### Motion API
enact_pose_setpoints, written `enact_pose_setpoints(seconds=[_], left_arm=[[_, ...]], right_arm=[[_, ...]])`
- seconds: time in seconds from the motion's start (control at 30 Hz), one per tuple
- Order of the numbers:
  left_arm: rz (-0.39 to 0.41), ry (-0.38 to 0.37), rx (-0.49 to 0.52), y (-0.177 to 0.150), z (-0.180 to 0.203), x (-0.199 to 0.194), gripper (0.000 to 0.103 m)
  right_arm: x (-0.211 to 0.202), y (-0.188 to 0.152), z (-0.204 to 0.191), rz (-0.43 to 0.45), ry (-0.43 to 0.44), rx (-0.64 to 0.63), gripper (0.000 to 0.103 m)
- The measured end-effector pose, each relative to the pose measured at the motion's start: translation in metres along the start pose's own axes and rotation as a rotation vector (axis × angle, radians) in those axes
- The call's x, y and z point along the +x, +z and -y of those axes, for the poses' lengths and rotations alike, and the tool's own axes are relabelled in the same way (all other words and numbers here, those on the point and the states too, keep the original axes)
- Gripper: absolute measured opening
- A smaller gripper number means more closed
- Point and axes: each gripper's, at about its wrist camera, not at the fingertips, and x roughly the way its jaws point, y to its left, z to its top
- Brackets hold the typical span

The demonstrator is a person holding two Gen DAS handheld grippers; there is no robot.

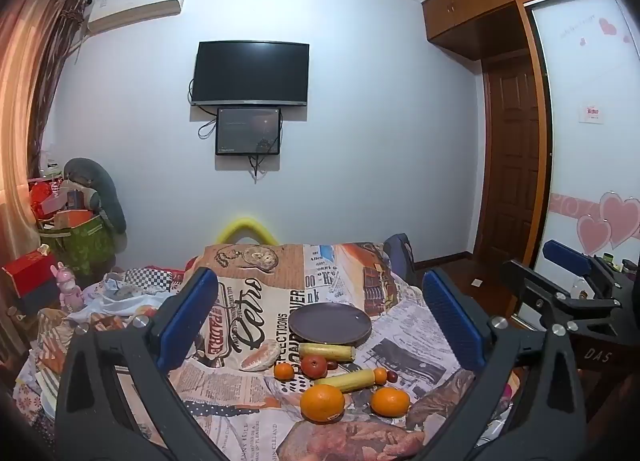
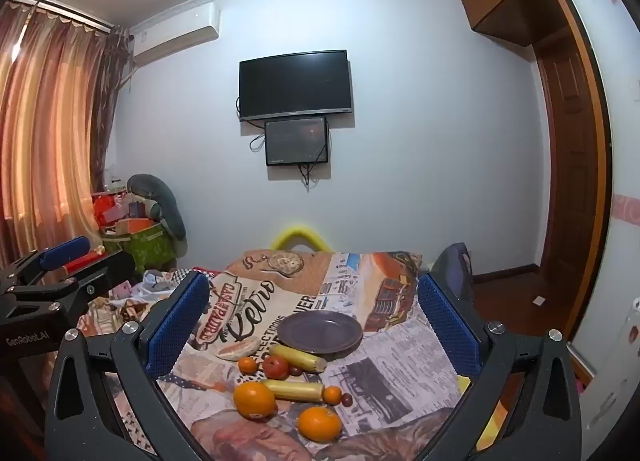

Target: Organize fruits

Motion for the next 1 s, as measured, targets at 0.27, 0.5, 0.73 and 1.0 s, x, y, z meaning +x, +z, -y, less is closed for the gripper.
enact_pose_setpoints(seconds=[0.27,0.5,0.73,1.0], left_arm=[[0.025,0.005,-0.009,-0.0036,-0.0001,0.0038,0.103],[0.019,-0.02,-0.007,-0.0034,-0.0006,0.0023,0.103],[0.017,-0.028,-0.005,-0.0023,0.0012,0.0002,0.103],[0.009,-0.034,-0.015,-0.0005,-0.0002,0.0017,0.103]], right_arm=[[0.0005,-0.0004,0.0009,-0.013,0.005,0.004,0.103],[0.0049,0.0007,0.0075,-0.008,0.005,0.003,0.103],[-0.0036,-0.0013,0.0017,0.005,-0.004,0.006,0.103],[-0.0032,0.0,0.0021,0.0,-0.001,0.003,0.103]])
